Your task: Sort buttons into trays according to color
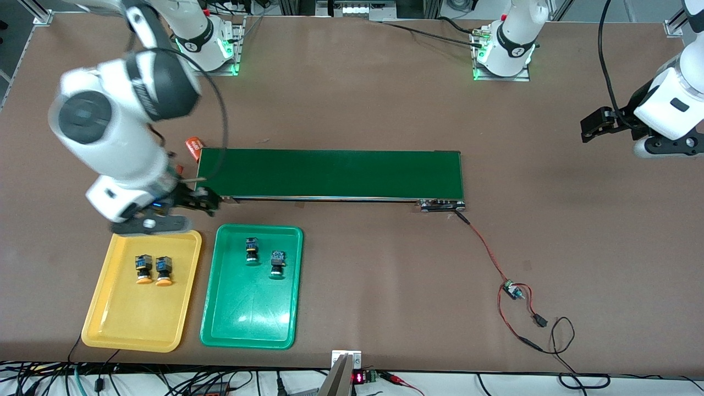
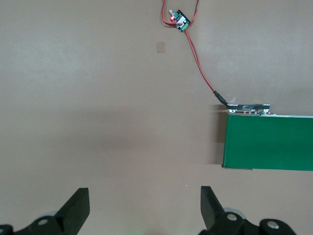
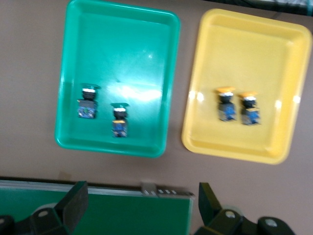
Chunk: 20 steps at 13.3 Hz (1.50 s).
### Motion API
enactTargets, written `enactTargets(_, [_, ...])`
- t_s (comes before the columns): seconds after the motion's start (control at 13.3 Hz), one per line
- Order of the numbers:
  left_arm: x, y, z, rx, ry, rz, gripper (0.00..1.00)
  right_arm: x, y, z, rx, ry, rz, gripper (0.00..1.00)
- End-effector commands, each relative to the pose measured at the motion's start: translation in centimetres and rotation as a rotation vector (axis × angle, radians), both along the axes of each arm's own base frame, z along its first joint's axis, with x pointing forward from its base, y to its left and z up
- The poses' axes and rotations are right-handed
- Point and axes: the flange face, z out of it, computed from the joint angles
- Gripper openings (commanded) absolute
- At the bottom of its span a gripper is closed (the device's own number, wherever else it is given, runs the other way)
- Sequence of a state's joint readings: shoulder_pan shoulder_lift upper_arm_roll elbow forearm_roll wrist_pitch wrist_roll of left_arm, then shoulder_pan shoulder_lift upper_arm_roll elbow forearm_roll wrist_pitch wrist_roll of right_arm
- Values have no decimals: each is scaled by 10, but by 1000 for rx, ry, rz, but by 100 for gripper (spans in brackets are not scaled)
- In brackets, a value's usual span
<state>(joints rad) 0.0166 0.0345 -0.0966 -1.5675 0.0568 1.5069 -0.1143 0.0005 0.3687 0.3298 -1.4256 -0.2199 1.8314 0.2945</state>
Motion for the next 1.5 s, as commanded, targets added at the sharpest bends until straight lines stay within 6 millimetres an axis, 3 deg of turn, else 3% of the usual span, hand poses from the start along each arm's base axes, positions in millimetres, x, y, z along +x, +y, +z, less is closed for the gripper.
enactTargets(0.0, [-2, 0, 9, -14, -4, -12, 100, -21, -41, 31, 4, 14, -49, 100])
enactTargets(0.45, [-1, 0, 8, -16, -6, -12, 100, -63, -103, 83, -27, 24, -58, 100])
enactTargets(0.68, [0, 5, 8, -23, -5, -3, 100, -95, -133, 98, 12, 35, -98, 100])
enactTargets(0.83, [0, 5, 8, -23, -5, 0, 100, -105, -142, 99, 6, 49, -46, 100])
enactTargets(1.2, [0, 1, 12, -23, -13, -9, 100, -101, -143, 78, 22, 98, -34, 100])
enactTargets(1.43, [0, 2, 12, -22, -13, -6, 100, -101, -146, 77, 17, 116, -30, 100])
